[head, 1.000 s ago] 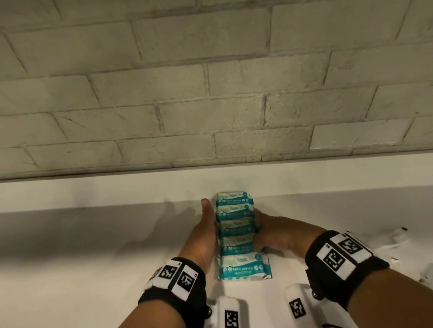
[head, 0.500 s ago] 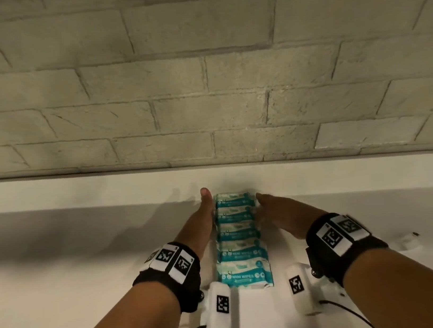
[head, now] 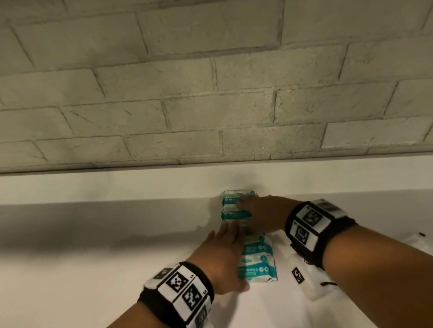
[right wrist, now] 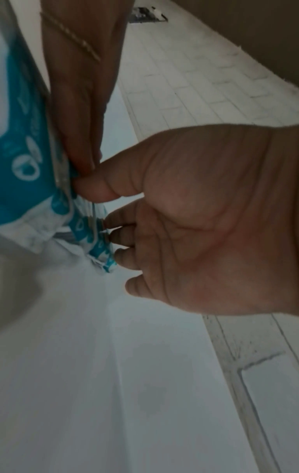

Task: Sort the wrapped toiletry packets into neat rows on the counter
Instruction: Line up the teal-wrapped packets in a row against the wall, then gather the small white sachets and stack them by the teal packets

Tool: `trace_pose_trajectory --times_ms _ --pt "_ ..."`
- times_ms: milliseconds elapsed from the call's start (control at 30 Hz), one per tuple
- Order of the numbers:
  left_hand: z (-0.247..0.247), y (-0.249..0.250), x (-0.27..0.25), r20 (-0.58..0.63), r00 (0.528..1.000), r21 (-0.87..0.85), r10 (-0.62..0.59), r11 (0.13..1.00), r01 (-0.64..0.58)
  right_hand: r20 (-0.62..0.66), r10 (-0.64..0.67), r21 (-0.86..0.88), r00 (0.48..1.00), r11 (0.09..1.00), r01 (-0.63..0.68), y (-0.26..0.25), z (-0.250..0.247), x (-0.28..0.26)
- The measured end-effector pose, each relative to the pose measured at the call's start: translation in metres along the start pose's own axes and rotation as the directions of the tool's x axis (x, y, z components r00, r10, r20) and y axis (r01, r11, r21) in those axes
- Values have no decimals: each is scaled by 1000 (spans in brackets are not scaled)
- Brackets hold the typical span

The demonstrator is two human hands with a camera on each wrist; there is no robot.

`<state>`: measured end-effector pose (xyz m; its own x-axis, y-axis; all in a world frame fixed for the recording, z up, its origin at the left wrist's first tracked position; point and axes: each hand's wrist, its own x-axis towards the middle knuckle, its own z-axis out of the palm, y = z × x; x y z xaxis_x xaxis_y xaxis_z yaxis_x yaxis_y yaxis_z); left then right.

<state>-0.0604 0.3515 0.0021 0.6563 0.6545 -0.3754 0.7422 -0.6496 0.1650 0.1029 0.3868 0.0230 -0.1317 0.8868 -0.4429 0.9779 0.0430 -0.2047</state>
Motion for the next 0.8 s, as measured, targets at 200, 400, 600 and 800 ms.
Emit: trace_pose_trajectory --times_ms 200,400,600,800 --pt "-1 -3 4 6 1000 35 -2 999 2 6 3 -98 1000 995 -2 -1 1 11" --pt "-3 -2 -4 7 1000 39 -1 999 0 -63 -10 76 998 997 15 25 3 -32" --pt "-9 46 -27 -140 986 24 94 996 -91 -33 294 104 955 952 -289 108 8 -136" --pt "-4 135 -22 -36 976 12 213 977 -213 -48 337 -47 940 940 -339 140 56 -203"
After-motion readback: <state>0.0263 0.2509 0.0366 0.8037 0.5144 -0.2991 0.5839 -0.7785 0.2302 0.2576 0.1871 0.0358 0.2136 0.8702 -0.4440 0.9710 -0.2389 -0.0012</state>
